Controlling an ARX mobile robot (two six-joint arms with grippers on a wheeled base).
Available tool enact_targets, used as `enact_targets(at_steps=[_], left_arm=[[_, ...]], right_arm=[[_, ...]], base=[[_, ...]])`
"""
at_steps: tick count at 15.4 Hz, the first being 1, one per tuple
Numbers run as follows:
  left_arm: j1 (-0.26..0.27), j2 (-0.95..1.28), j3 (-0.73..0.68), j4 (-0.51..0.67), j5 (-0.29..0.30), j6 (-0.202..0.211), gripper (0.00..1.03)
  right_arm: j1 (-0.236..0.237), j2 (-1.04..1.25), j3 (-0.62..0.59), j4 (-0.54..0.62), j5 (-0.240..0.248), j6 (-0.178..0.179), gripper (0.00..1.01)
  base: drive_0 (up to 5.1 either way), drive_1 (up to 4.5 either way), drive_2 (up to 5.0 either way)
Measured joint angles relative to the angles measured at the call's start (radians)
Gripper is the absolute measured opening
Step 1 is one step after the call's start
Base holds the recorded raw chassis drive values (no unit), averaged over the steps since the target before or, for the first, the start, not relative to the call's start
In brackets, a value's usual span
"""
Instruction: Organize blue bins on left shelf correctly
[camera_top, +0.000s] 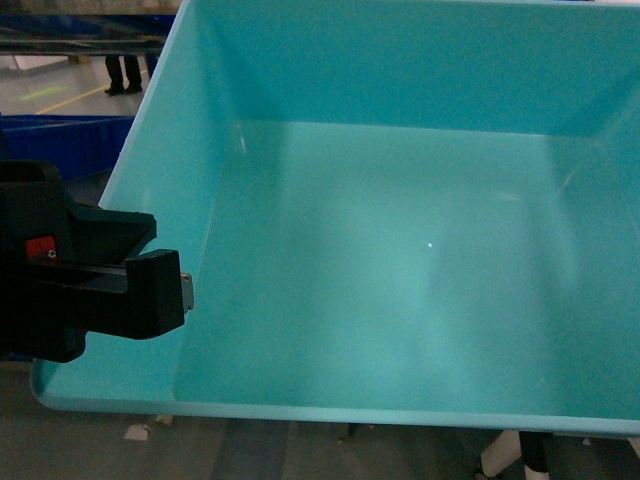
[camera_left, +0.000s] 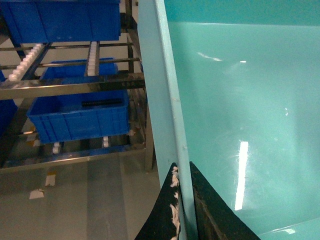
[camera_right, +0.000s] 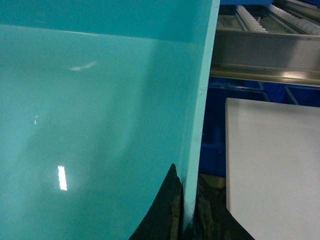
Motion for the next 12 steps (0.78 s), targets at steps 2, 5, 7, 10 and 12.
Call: enact_targets(at_steps=[2, 5, 7, 10, 12], left_arm=[[0.0, 0.0, 0.0, 0.002, 0.0, 0.0, 0.02], [0.0, 0.0, 0.0, 0.0, 0.0, 0.0, 0.02], [0.0, 0.0, 0.0, 0.001, 0.0, 0.0, 0.02], [0.0, 0.0, 0.0, 0.001, 0.0, 0.0, 0.02], [0.0, 0.0, 0.0, 0.002, 0.0, 0.0, 0.02]], right_arm=[[0.0, -0.001, 0.0, 0.002, 0.0, 0.0, 0.02], [0.0, 0.0, 0.0, 0.0, 0.0, 0.0, 0.02], [0.0, 0.0, 0.0, 0.001, 0.0, 0.0, 0.02], [0.0, 0.0, 0.0, 0.001, 0.0, 0.0, 0.02], [0.0, 0.0, 0.0, 0.003, 0.0, 0.0, 0.02]], base=[[-5.0, 2.45, 2.5], [-4.9, 2.55, 2.6], [-5.0, 2.48, 2.5], [-5.0, 2.43, 2.4], [-5.0, 2.43, 2.4]])
